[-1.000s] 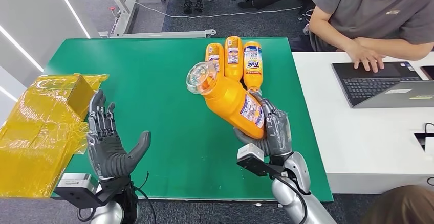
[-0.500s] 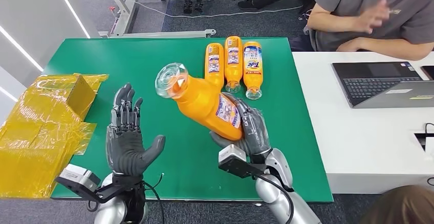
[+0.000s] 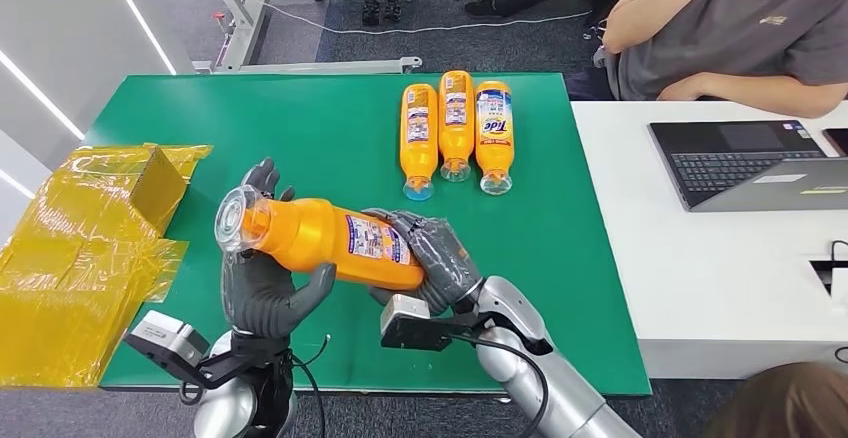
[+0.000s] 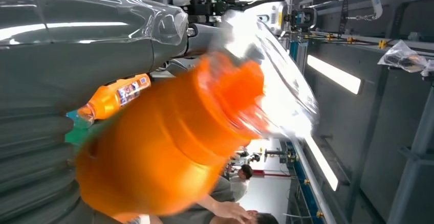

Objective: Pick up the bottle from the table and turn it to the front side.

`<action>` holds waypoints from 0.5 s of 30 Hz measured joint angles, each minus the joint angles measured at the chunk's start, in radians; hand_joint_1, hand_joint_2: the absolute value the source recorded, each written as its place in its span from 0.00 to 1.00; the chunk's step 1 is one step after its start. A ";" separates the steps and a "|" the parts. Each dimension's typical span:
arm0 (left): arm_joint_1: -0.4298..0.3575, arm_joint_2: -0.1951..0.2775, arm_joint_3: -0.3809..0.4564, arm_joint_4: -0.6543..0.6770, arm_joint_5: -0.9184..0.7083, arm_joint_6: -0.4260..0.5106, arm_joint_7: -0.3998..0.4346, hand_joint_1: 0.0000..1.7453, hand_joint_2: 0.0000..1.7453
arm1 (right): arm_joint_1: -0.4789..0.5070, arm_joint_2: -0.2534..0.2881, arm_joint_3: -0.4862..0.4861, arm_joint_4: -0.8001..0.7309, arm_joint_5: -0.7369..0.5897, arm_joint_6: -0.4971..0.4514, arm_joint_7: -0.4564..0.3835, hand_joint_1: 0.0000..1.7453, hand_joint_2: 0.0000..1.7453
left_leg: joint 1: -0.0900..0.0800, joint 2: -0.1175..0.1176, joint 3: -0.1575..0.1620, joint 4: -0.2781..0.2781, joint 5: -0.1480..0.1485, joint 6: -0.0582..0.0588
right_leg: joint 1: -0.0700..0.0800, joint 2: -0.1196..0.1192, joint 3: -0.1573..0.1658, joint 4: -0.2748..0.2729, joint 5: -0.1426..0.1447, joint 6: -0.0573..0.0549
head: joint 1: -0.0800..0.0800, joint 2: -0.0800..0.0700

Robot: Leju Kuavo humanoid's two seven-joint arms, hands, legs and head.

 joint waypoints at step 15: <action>-0.017 0.000 0.020 0.029 0.013 -0.039 0.010 1.00 1.00 | -0.049 0.000 0.059 0.111 -0.020 0.047 -0.021 1.00 1.00 | 0.000 0.000 0.000 0.000 0.000 0.000 | 0.000 0.000 0.000 0.000 0.000 0.000 | 0.000 0.000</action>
